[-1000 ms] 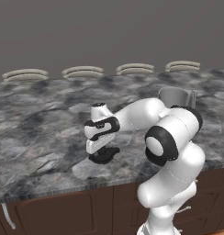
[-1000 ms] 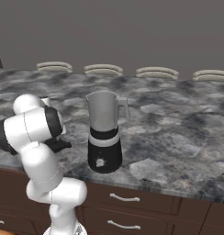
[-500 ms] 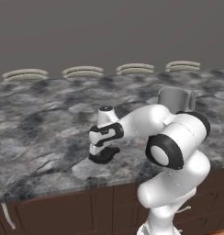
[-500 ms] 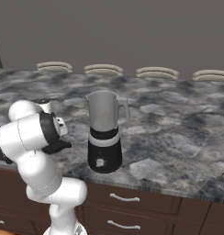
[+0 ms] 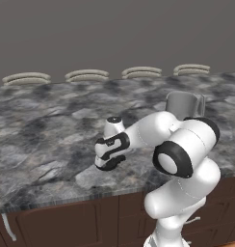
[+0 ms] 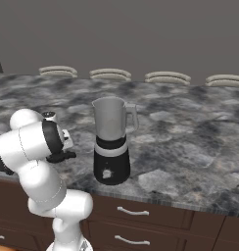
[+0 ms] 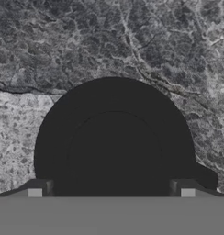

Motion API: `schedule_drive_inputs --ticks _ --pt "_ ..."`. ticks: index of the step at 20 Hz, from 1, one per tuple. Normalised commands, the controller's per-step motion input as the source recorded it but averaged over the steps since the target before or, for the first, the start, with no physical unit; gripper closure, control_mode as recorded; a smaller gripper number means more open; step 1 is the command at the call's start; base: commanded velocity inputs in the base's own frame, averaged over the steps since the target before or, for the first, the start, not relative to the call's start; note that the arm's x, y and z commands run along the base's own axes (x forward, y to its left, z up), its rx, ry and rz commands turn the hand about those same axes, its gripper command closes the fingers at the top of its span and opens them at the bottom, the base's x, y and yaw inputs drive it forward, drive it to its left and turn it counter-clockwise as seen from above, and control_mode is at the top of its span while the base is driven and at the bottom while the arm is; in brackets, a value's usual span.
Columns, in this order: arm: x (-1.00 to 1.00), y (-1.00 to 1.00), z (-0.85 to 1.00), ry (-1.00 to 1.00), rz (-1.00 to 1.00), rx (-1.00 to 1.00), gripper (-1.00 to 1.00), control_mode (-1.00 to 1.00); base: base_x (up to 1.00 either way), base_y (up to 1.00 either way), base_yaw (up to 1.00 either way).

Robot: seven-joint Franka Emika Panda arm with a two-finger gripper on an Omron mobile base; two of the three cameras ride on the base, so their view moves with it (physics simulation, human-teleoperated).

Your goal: Open the blender lid, put the mango in the blender, close the lid, and start the blender.

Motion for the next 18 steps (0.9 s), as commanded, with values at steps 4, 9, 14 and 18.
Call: schedule_drive_inputs --ticks 4,9,14,18 --pt "0.05 0.2 -0.12 0.0 0.0 0.0 -1.0 -1.0 0.0 0.0 0.0" --pt "0.06 0.03 0.0 0.0 0.0 0.0 -1.0 -1.0 0.0 0.0 0.0" --pt "0.1 0.02 0.0 0.0 0.0 0.0 -1.0 -1.0 0.0 0.0 0.0" --pt "0.15 0.08 0.0 0.0 0.0 0.0 -1.0 -1.0 0.0 0.0 0.0"
